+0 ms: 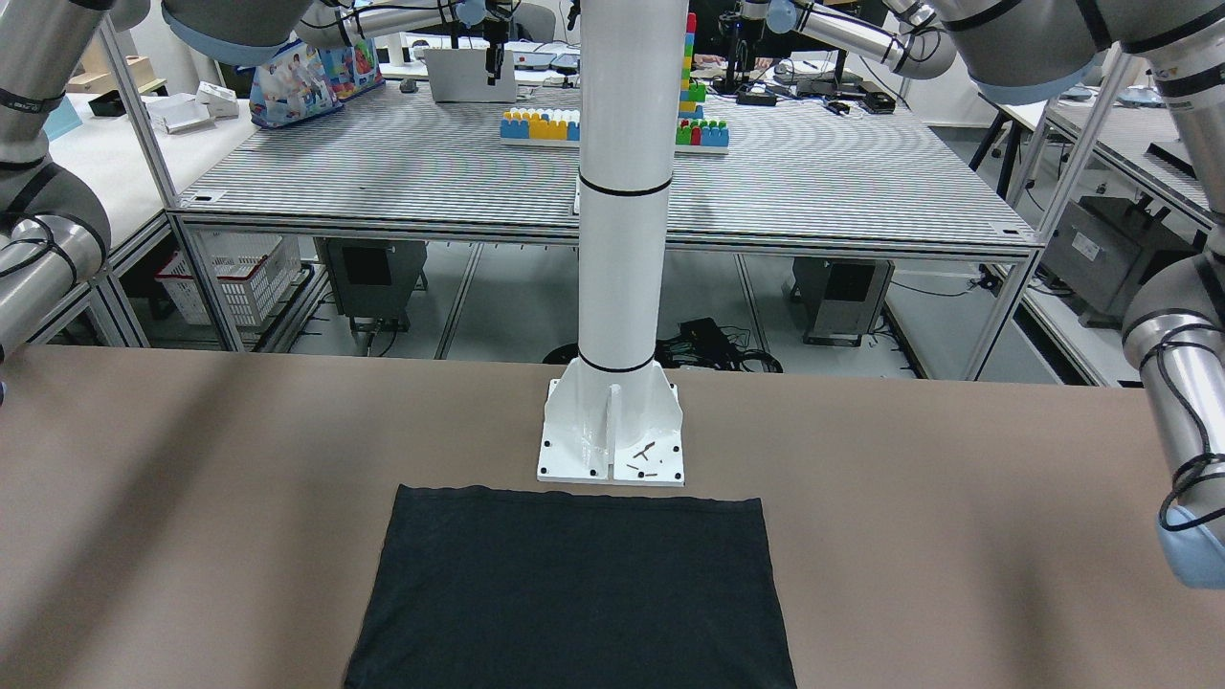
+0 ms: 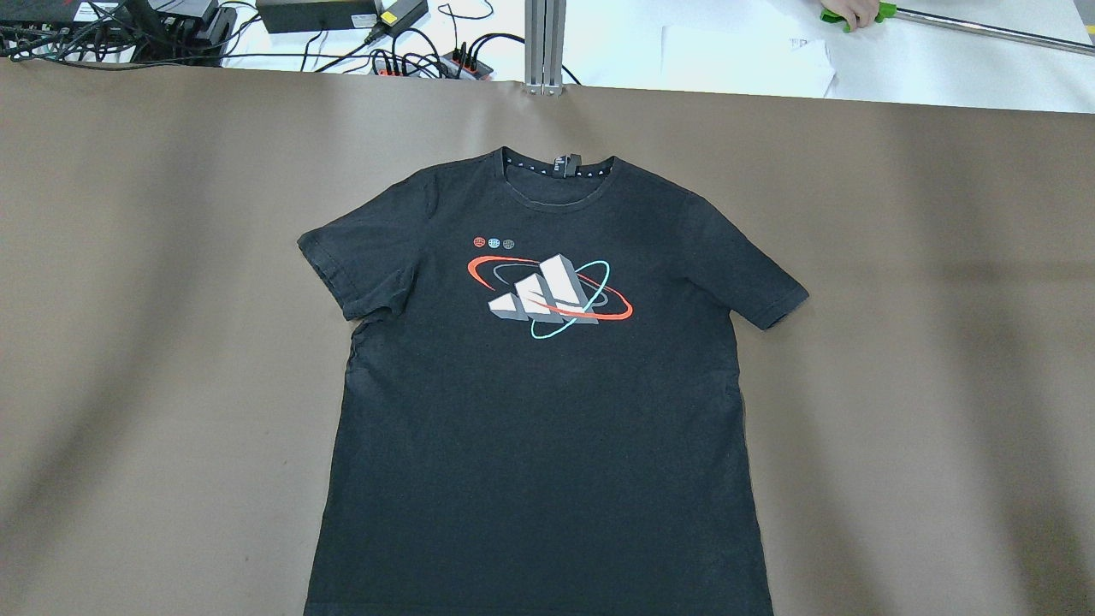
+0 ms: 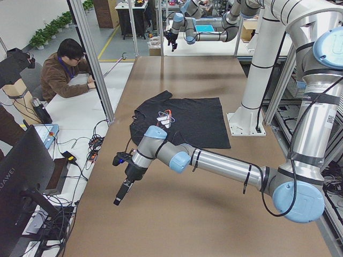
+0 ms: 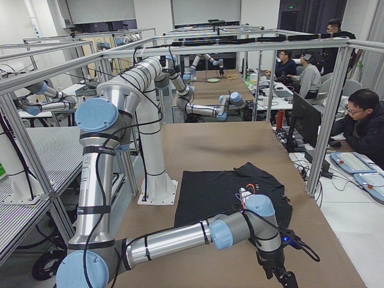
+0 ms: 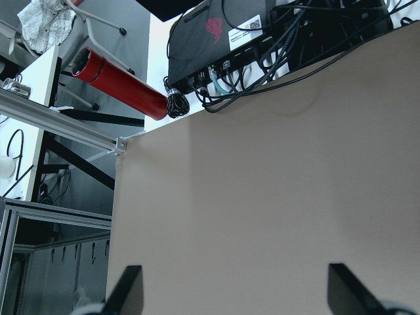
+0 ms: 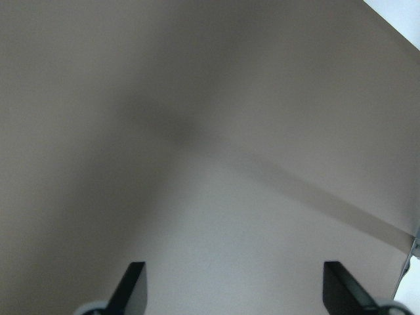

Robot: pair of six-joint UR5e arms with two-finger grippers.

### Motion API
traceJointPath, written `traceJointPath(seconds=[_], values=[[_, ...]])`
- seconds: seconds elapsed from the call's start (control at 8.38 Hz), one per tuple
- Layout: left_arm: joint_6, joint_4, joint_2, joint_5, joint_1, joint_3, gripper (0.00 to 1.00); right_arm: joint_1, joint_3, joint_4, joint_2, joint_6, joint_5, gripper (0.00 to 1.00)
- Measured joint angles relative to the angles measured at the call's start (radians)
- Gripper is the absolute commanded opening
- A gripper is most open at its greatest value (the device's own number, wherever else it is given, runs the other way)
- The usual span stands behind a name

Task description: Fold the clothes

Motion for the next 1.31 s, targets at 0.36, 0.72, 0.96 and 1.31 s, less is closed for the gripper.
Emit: traceJointPath(seconds=[0.36, 0.72, 0.96, 1.31], values=[[-0.001, 0.002, 0.002, 0.0, 0.001, -0.005, 1.0, 0.0, 0.0, 0.0, -0.003, 0.0, 0.001, 0.94], [0.001, 0.001, -0.008, 0.003, 0.002, 0.015, 1.0, 0.001, 0.002, 0.0, -0.007, 0.0, 0.0, 0.94], [0.006, -0.003, -0.002, 0.005, 0.001, 0.018, 1.0, 0.0, 0.009, -0.013, -0.002, 0.002, -0.003, 0.94], [0.011, -0.007, 0.006, -0.002, -0.001, 0.001, 1.0, -0.001, 0.017, -0.064, 0.036, 0.005, -0.033, 0.94]])
